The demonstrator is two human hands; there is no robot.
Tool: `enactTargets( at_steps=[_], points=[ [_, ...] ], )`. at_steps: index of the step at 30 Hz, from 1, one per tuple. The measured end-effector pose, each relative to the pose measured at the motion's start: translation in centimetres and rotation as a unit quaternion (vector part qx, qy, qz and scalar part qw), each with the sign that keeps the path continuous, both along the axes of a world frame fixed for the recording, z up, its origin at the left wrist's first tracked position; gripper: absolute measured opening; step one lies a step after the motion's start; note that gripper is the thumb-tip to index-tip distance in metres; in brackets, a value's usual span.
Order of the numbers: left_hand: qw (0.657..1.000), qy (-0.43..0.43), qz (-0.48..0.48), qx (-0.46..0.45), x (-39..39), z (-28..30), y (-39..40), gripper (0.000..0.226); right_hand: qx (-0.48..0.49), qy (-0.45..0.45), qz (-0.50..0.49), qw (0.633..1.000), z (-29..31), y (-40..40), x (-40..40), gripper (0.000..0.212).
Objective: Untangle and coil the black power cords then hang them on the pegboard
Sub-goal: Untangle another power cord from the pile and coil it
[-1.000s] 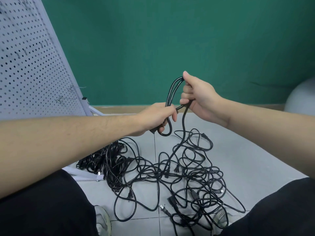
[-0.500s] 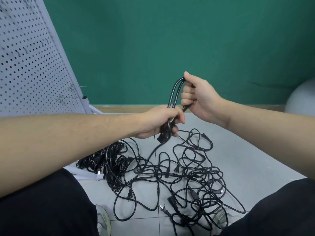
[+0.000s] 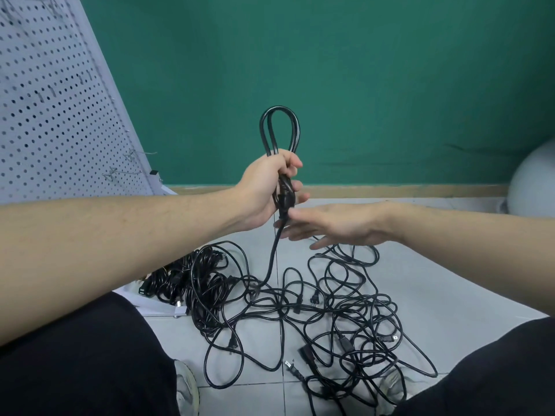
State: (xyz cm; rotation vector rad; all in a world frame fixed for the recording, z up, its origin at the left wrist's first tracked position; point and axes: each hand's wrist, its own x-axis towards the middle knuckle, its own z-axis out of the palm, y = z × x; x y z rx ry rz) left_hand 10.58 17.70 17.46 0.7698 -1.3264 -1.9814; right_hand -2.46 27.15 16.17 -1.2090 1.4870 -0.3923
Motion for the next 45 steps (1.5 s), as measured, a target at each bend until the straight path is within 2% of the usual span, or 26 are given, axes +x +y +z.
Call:
enactTargets(
  at_steps=[3, 8, 12, 15, 17, 21, 23, 28, 33, 35, 37, 40, 42, 43, 45],
  points=[
    [1.000, 0.003, 0.001, 0.004, 0.1, 0.3, -0.3, 0.030, -0.011, 0.000, 0.002, 1.000, 0.0, 0.0, 0.2, 0.043],
    [0.998, 0.043, 0.006, 0.043, 0.1, 1.3, -0.4, 0.030, -0.043, -0.044, 0.001, 0.998, -0.3, -0.4, 1.2, 0.022],
    [0.999, 0.010, 0.000, 0.049, 0.4, 1.9, -0.8, 0.029, -0.071, -0.040, 0.009, 0.997, -0.4, -0.4, 2.6, 0.035],
    [0.999, 0.005, 0.001, 0.050, 1.0, 2.4, -1.7, 0.028, -0.089, 0.041, 0.001, 0.995, 0.0, -0.3, 1.8, 0.045],
    [0.999, 0.002, 0.014, 0.029, 1.4, 2.3, -2.5, 0.029, -0.099, 0.076, -0.006, 0.992, 0.0, -0.1, 0.6, 0.043],
    [0.992, -0.098, 0.054, -0.053, 1.8, 1.0, -3.3, 0.034, -0.113, 0.062, -0.012, 0.992, 0.4, 0.4, -1.3, 0.022],
    [0.981, -0.154, 0.063, -0.105, 1.8, 0.5, -3.2, 0.037, -0.129, 0.071, -0.013, 0.989, 0.6, 0.3, -1.7, 0.020],
    [0.939, -0.254, 0.031, -0.230, 1.5, 0.1, -2.8, 0.039, -0.182, 0.188, -0.030, 0.965, 0.9, 0.1, -1.4, 0.017],
    [0.926, -0.291, -0.042, -0.239, 1.8, -0.7, -2.6, 0.028, -0.192, 0.340, -0.109, 0.914, 1.3, -0.4, -2.0, 0.060],
    [0.920, -0.300, -0.067, -0.243, 1.9, -0.8, -2.3, 0.023, -0.180, 0.270, -0.155, 0.933, 1.6, -0.5, -2.2, 0.060],
    [0.909, -0.319, -0.090, -0.251, 1.7, -0.8, -1.6, 0.020, -0.182, 0.124, -0.192, 0.956, 2.0, -0.6, -2.2, 0.054],
    [0.905, -0.328, -0.114, -0.247, 1.0, -0.8, -0.9, 0.052, -0.184, -0.080, -0.204, 0.958, 2.1, -1.0, -2.7, 0.036],
    [0.906, -0.322, -0.131, -0.240, 1.1, -0.8, -0.7, 0.063, -0.179, -0.175, -0.206, 0.946, 2.4, -1.1, -3.2, 0.025],
    [0.905, -0.315, -0.146, -0.244, 1.2, -0.9, -0.7, 0.057, -0.189, -0.188, -0.207, 0.941, 2.5, -1.1, -3.4, 0.023],
    [0.905, -0.285, -0.172, -0.265, 1.4, -1.1, -0.5, 0.027, -0.214, -0.169, -0.212, 0.938, 2.6, -1.1, -3.7, 0.022]
  ],
)
